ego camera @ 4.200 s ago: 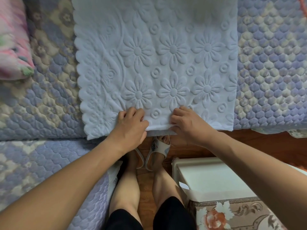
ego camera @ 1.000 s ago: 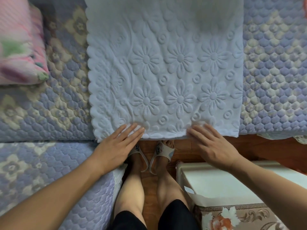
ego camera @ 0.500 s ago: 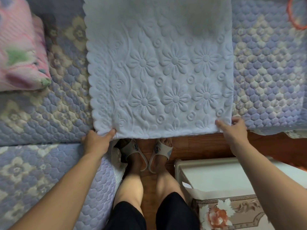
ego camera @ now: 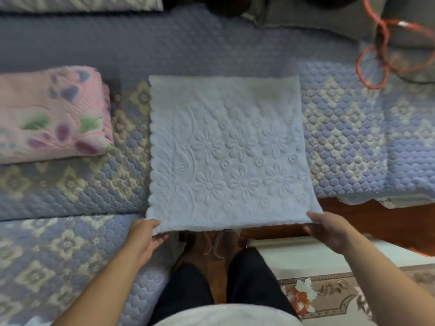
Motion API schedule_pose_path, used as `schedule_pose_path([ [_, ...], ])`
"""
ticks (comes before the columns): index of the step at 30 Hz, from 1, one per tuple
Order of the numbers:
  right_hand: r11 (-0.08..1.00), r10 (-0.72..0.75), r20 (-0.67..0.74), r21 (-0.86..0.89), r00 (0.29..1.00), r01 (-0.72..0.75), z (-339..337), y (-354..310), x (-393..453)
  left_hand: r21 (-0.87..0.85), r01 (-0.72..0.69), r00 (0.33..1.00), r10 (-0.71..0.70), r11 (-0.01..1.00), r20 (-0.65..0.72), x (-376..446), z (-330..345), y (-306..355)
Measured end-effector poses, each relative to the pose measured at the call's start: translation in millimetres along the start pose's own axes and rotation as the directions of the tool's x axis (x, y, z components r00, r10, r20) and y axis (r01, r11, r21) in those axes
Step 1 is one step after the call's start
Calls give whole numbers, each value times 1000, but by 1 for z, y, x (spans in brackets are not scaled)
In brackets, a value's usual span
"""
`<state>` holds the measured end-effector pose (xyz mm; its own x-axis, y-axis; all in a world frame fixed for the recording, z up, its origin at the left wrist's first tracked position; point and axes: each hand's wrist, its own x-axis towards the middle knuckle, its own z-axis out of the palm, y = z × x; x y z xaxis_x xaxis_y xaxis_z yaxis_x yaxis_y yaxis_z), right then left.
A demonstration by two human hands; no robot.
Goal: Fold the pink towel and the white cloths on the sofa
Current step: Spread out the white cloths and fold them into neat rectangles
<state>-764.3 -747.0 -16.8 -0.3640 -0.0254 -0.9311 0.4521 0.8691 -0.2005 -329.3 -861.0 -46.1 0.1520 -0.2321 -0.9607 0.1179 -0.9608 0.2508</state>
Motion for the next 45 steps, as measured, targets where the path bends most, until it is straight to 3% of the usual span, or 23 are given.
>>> schedule_pose_path([
  [2,999,15,-13,-34,1000,-16,-2,-15,-24,108,-63,997,68,992,-41,-26,6,24],
  [4,997,-76,-16,-12,997,76,0,-50,-38,99,-138,990,139,985,0,-47,16,61],
  [7,963,-246,9,112,969,244,14,-129,-49,-41,-201,975,204,979,94,-61,38,131],
  [10,927,-301,44,248,953,281,35,-210,-25,-252,-169,965,212,953,155,-43,62,204],
  [12,919,-324,89,264,942,291,51,-256,4,-297,-155,960,215,942,181,-19,81,240],
  [15,931,-364,179,109,914,350,74,-291,44,-39,-251,961,254,967,110,25,126,265],
  [18,811,-510,66,-296,858,505,89,-296,94,272,-315,928,356,909,-115,73,163,266],
  [20,669,-648,-56,-520,760,532,94,-298,124,565,-328,818,527,757,-231,90,175,270],
  [22,602,-737,-139,-579,661,550,97,-304,136,781,-244,682,674,574,-282,94,175,276],
  [24,599,-769,-177,-538,615,594,103,-311,130,790,-270,622,726,551,-294,93,170,281],
  [27,614,-764,-211,-528,610,587,111,-320,132,718,-391,642,729,576,-235,102,163,292],
  [32,626,-731,-211,-587,649,514,131,-333,158,812,-349,668,732,468,-135,134,170,313],
  [34,627,-730,-243,-609,638,485,135,-333,157,826,-357,632,764,437,-131,151,169,312],
  [35,630,-733,-257,-605,630,486,137,-332,155,838,-354,582,799,415,-150,154,170,309],
  [37,657,-722,-283,-567,631,498,139,-330,152,884,-387,376,920,263,-109,146,176,292],
  [38,669,-717,-296,-547,631,503,140,-327,151,901,-416,269,963,124,-8,137,183,277],
  [39,672,-720,-308,-533,622,514,142,-325,152,901,-432,213,966,-42,148,127,191,260],
  [40,662,-736,-328,-534,592,526,143,-323,153,880,-429,214,923,-205,320,119,200,242],
  [41,632,-766,-353,-564,537,531,144,-321,152,845,-420,260,849,-330,461,116,208,225],
  [42,571,-817,-367,-623,446,535,147,-317,149,813,-400,304,776,-423,553,116,215,211],
  [44,352,-936,-285,-742,208,571,164,-306,133,794,-354,361,711,-494,603,128,226,198],
  [45,189,-982,-156,-780,108,596,177,-297,123,801,-341,388,702,-492,597,134,231,199],
])
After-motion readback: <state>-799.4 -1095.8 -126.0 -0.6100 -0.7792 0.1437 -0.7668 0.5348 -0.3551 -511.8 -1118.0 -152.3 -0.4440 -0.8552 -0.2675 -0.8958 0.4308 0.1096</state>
